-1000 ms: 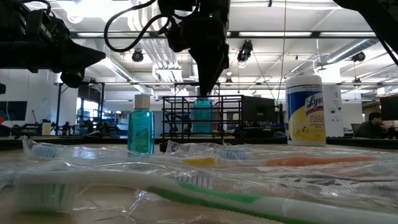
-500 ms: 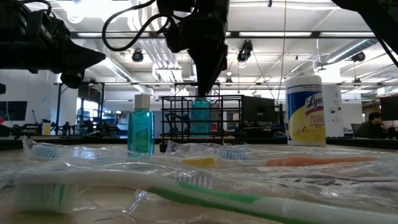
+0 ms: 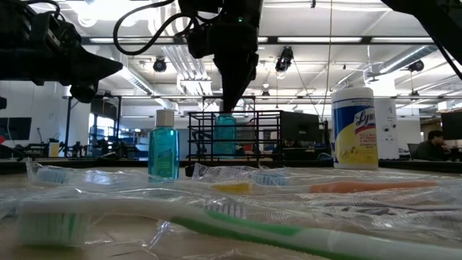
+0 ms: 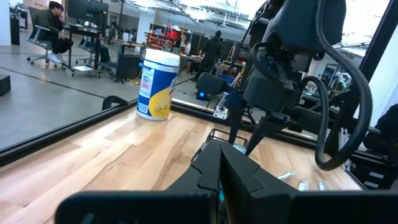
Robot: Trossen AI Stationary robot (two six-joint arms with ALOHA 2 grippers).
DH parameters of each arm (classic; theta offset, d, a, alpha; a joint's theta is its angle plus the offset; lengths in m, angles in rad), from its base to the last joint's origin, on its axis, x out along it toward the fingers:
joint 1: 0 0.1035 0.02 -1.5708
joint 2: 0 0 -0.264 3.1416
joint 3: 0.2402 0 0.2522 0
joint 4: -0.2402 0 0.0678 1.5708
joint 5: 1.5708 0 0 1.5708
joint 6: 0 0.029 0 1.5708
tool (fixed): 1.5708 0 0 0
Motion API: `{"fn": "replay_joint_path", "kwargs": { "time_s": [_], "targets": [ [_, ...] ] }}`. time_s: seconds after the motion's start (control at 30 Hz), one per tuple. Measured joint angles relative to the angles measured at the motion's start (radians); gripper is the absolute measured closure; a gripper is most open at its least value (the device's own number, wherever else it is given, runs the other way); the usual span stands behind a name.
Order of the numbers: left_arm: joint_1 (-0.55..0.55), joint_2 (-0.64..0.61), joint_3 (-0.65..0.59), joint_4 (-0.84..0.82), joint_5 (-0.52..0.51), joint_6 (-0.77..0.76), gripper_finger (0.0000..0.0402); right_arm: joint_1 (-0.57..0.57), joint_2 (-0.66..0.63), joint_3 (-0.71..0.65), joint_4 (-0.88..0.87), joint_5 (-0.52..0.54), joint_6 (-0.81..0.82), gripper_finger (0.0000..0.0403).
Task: Pick & Place toothbrushing station
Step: Put the bottom mouthwash into the wire organizer
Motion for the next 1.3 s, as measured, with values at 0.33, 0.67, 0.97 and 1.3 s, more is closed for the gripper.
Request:
{"fn": "replay_joint_path", "kwargs": {
  "time_s": [0.33, 0.67, 0.97, 1.3],
  "targets": [
    [0.000, 0.000, 0.000, 0.000, 0.000, 0.000, 0.0394, -0.006, 0.022, -0.002, 0.033, -0.004, -0.017, 0.0314],
    [0.000, 0.001, 0.000, -0.009, 0.000, 0.000, 0.0394, -0.012, 0.046, 0.003, 0.017, -0.014, -0.017, 0.0314],
    [0.000, 0.001, 0.000, -0.009, 0.000, 0.000, 0.0394, -0.012, 0.047, 0.006, 0.010, -0.020, -0.012, 0.0275],
    [0.000, 0.001, 0.000, -0.008, 0.000, 0.000, 0.0394, -0.011, 0.046, 0.021, 0.001, -0.023, -0.004, 0.0257]
  ]
}}
